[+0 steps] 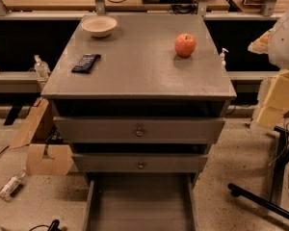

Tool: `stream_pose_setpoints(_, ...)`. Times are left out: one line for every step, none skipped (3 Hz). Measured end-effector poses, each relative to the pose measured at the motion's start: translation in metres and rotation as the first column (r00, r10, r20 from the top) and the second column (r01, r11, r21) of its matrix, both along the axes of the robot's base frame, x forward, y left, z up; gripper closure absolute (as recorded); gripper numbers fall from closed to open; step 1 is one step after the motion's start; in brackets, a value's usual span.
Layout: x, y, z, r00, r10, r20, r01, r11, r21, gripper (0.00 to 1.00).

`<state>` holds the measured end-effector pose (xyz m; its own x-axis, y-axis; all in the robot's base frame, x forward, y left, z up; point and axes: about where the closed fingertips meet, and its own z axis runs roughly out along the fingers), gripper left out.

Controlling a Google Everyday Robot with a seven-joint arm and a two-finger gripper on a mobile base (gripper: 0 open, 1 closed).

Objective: Place apple into bottom drawer

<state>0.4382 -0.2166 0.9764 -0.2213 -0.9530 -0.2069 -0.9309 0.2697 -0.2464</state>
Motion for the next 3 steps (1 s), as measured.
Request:
stream_pose_setpoints(0.000, 0.000, 0.000, 1.0000, 0.000, 0.000, 0.000, 1.000, 0.000, 0.00)
stream_pose_setpoints(0.012, 0.005, -0.005, 0.9996, -0.015, 0.024, 0.014, 1.000, 0.026, 0.00)
stream_pose_setpoints(0.034, 0.004, -0.033, 0.9963, -0.079, 0.035, 0.073, 0.988, 0.139, 0.00)
